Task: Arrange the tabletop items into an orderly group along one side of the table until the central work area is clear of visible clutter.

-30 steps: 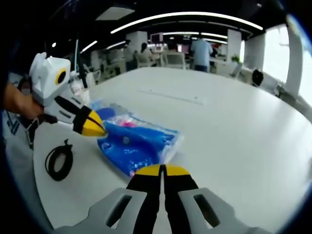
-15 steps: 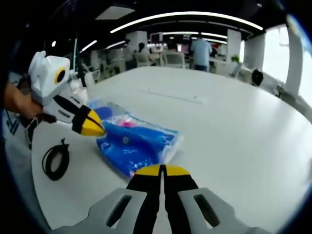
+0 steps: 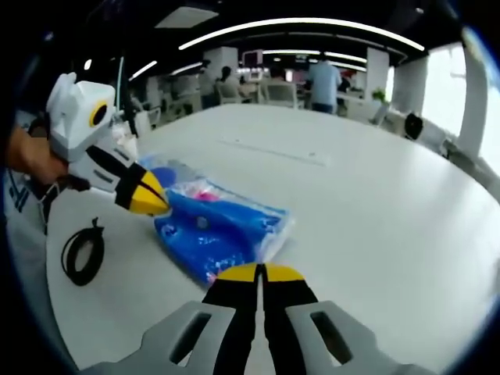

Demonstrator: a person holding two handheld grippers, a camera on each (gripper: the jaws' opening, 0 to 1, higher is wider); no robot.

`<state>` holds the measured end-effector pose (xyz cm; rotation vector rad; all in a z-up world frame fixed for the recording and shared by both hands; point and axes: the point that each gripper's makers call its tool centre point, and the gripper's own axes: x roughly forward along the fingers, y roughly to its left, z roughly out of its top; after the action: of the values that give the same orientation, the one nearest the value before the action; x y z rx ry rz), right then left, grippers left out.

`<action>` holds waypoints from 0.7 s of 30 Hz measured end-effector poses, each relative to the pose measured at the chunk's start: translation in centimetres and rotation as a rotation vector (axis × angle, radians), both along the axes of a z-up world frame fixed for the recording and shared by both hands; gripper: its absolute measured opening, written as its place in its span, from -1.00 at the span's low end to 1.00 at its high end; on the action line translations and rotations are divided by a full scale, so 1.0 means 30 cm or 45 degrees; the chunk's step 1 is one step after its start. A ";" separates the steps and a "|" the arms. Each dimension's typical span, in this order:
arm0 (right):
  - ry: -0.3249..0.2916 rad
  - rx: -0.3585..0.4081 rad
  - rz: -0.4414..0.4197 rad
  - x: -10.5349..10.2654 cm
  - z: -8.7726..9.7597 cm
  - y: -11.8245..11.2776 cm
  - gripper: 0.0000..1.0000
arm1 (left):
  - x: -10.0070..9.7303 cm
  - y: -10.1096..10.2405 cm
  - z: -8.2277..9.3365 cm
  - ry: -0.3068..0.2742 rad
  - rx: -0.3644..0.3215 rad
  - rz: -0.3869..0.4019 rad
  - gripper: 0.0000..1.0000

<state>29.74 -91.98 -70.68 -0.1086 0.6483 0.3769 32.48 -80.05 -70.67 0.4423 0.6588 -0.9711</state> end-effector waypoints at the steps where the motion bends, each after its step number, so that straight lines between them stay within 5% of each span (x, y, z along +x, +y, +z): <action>1: -0.001 -0.004 0.001 0.003 -0.001 -0.002 -1.00 | 0.002 -0.001 -0.001 0.004 -0.001 0.001 -1.00; 21: 0.038 -0.013 0.017 0.028 -0.049 0.008 -1.00 | 0.024 0.007 -0.053 0.041 0.044 0.036 -1.00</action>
<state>30.59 -91.75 -72.15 -0.1171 0.6793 0.3885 33.20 -79.83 -72.27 0.4476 0.7103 -0.9430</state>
